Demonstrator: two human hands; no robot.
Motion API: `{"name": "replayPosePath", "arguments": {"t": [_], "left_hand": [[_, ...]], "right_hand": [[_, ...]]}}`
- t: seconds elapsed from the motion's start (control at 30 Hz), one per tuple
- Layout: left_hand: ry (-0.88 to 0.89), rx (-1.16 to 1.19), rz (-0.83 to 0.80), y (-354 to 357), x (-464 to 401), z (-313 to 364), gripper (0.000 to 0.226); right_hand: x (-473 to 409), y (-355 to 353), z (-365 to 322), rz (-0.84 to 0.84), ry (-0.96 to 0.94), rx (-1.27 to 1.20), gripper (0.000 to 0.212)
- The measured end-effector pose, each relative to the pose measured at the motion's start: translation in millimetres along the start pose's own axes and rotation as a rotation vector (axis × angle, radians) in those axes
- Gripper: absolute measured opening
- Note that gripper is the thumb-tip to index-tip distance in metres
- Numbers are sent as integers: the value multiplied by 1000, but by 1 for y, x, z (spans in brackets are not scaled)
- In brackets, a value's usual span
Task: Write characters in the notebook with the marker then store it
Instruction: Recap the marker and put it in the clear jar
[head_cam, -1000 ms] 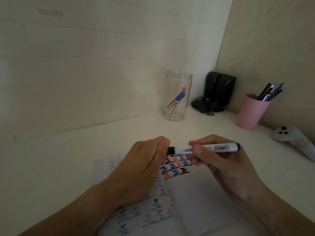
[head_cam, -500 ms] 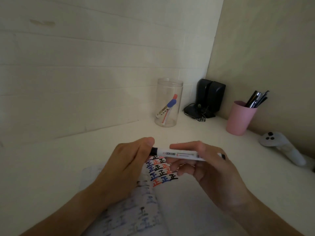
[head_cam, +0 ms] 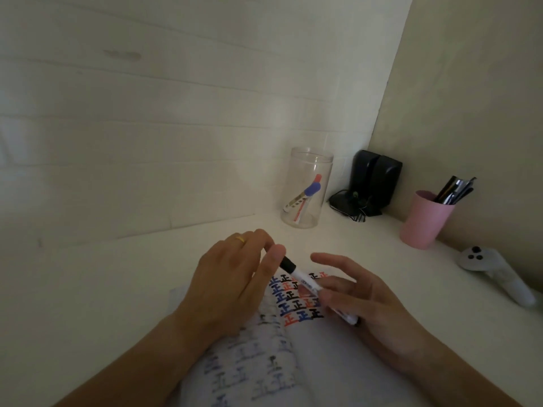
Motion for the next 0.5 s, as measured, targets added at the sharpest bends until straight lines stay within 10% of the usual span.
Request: {"name": "replayPosePath", "arguments": {"t": [0.33,0.5], "left_hand": [[-28,-165,60,-7,-1,-12,51],[-50,-207,68,-8,-2,-16,48]], "right_hand": [[-134,-27,-135,476,-402,589,89],[-188,-43,-158,768,-606,848,70]]}}
Point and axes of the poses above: each hand's wrist, its own x-axis away from the middle knuckle, its own y-axis out of the palm, z = x × y, the point moved 1 cm from there along -x, towards the middle knuckle, and after that the axes turned 11 degrees about x, right-handed, at the moved point
